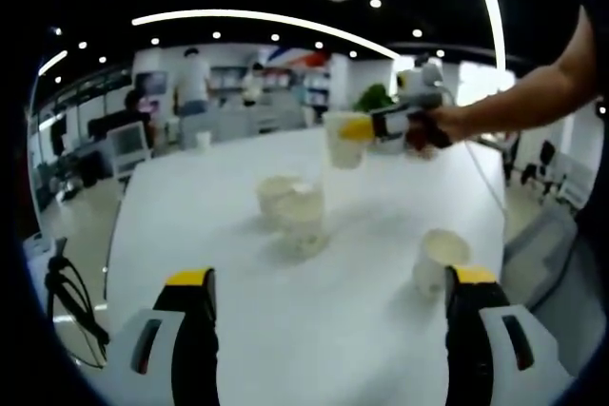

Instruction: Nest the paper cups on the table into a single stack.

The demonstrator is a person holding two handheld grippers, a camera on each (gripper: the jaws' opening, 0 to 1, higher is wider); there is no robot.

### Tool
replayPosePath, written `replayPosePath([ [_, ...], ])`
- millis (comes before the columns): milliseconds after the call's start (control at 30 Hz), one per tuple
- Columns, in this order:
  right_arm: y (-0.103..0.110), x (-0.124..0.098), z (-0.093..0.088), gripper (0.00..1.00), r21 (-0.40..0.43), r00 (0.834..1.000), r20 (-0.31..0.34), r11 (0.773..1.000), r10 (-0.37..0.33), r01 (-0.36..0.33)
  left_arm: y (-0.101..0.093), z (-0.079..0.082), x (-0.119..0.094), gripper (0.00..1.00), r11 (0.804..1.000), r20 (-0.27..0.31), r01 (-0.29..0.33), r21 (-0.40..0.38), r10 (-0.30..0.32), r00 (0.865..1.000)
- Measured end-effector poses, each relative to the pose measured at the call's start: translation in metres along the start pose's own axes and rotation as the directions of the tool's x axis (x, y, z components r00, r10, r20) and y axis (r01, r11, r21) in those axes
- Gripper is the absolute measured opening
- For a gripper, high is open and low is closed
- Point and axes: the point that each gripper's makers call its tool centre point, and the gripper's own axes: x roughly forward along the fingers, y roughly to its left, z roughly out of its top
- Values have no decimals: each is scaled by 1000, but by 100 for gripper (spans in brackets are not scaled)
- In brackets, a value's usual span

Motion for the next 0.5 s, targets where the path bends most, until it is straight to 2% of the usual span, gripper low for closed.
replayPosePath([
  [500,20,-9,0,42,-6,1000,2,1000,21,-21,-4,-4,-1,100,1000,-16,1,23,-1,1000],
])
